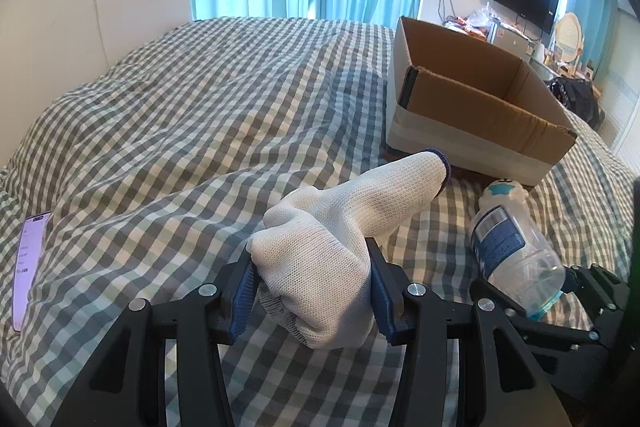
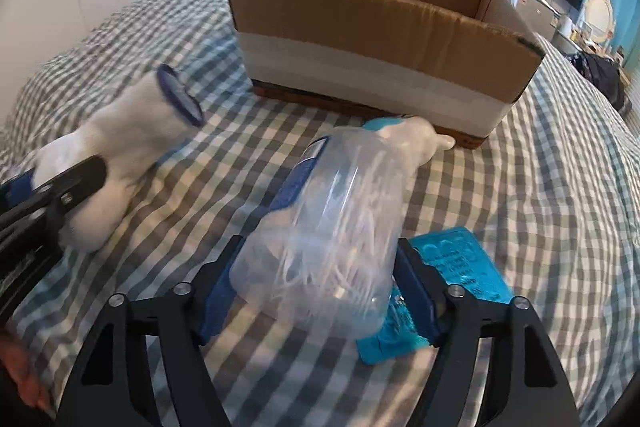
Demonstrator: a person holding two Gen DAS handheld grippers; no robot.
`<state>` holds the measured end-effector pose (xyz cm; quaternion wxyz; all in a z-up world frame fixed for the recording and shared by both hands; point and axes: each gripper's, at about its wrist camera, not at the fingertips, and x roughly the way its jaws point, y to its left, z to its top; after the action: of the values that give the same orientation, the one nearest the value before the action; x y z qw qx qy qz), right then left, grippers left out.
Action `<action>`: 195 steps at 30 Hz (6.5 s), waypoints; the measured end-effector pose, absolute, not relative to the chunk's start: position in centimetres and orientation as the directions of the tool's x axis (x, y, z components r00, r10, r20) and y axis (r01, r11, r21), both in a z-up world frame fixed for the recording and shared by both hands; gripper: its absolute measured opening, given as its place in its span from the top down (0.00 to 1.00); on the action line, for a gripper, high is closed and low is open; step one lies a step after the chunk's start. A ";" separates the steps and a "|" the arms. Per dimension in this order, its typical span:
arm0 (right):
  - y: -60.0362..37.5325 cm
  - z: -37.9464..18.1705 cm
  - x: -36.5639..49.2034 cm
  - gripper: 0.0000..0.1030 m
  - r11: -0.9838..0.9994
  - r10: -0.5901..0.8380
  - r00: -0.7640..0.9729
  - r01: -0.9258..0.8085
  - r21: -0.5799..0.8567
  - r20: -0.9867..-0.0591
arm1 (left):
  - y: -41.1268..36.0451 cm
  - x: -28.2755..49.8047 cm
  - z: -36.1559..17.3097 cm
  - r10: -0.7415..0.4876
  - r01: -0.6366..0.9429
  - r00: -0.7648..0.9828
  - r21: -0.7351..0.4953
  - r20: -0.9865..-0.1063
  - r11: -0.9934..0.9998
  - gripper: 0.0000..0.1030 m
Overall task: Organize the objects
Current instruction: 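Carry the glove and floss jar over the box with both tools, then open both tools to drop the glove and jar into the box, then grasp the blue blister pack with the right tool, then grasp the white bear figurine with the left tool, then carry the bear figurine and blister pack over the box with both tools, then open both tools to drop the figurine and blister pack into the box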
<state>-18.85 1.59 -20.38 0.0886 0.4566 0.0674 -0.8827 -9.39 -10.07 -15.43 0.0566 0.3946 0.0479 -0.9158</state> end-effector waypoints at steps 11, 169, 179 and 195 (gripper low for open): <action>3.8 -14.6 -14.7 0.37 -0.965 -0.184 -0.651 0.263 0.008 -0.736 | -7.9 -7.0 -12.0 -0.058 0.137 -0.714 -0.058 -0.698 -0.989 0.51; 17.0 -9.9 -16.9 0.04 -0.989 -0.127 -0.742 0.145 0.027 -0.659 | 3.4 -16.6 -8.0 0.141 -0.130 -0.742 -0.066 -0.655 -0.989 0.39; 13.6 -1.8 -20.1 0.04 -0.977 -0.191 -0.829 0.215 0.017 -0.525 | 0.6 -19.2 -2.2 0.087 -0.060 -0.829 -0.068 -0.552 -0.996 0.39; 8.2 -7.5 -37.6 0.04 -0.966 -0.237 -0.792 0.253 0.050 -0.562 | 0.2 -29.0 -9.4 0.046 -0.018 -0.792 -0.051 -0.609 -0.999 0.39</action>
<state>-37.59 8.16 -7.49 0.1293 0.2951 0.0140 -0.9466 -28.96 0.15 -9.42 -0.0169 0.3220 0.0213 -0.9463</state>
